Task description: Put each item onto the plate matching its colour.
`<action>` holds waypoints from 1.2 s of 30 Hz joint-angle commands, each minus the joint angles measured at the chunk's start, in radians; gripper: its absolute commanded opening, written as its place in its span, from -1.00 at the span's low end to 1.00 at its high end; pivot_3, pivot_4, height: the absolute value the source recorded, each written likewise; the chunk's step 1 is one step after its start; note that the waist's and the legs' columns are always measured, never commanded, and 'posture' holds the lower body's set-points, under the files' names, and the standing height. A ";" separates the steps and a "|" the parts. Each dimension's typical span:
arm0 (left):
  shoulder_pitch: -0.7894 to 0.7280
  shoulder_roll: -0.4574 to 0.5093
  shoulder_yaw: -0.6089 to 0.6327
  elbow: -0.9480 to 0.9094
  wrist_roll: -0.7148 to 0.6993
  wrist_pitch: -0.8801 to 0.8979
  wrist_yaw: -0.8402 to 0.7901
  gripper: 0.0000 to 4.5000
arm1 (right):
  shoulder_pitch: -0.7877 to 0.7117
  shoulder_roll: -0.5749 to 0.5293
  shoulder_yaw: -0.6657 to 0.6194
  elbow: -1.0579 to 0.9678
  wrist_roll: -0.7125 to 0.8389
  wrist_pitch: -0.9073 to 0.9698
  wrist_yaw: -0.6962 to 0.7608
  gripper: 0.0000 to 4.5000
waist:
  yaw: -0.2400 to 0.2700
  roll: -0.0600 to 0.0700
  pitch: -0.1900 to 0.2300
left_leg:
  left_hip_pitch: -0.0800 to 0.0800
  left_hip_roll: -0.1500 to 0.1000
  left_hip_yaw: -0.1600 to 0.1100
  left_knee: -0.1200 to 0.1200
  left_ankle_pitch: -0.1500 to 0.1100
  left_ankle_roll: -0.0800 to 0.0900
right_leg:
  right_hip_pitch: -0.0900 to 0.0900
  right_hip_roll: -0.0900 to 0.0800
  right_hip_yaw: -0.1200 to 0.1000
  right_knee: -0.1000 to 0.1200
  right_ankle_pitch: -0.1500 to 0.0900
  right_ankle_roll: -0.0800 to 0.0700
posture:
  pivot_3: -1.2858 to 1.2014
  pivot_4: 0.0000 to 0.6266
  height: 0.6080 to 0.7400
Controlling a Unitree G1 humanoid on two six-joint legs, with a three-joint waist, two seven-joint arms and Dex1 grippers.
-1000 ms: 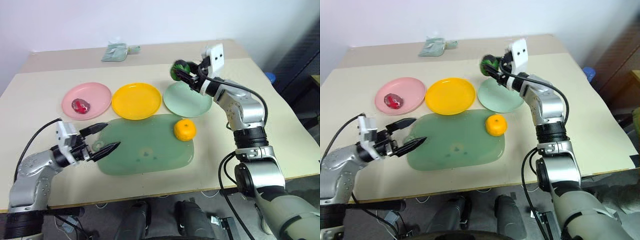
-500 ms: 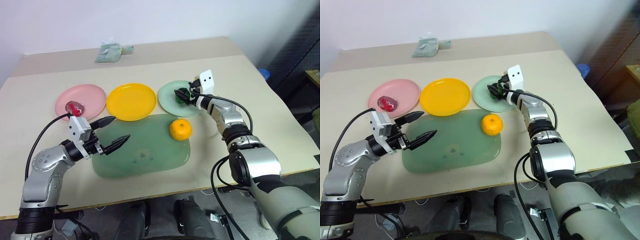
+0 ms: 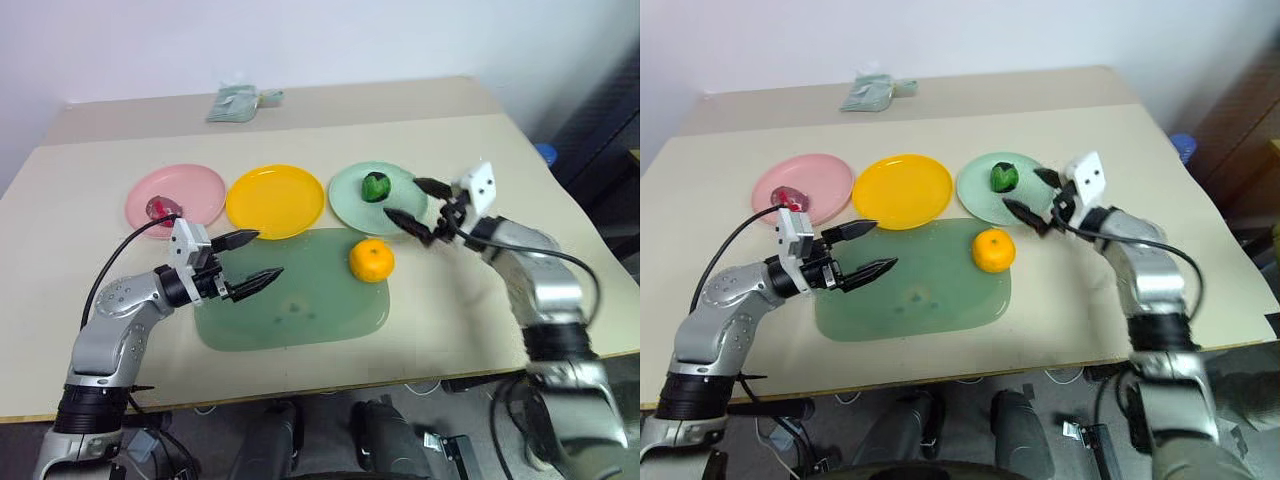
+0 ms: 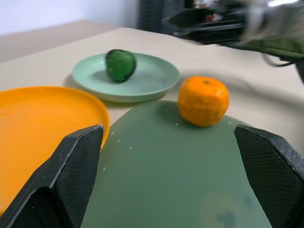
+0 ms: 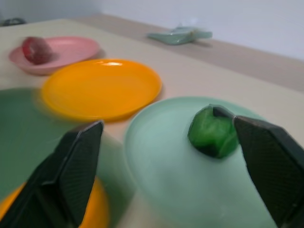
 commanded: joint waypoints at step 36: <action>-0.469 -0.314 -0.271 0.636 0.315 -0.366 -0.264 1.00 | 0.892 0.024 -0.493 -0.713 0.176 0.046 -0.165 0.98 | 0.038 -0.003 0.000 | 0.000 0.001 0.001 0.011 -0.003 0.006 | 0.008 0.000 -0.001 -0.004 0.001 0.003 | 0.03 -0.52 1.00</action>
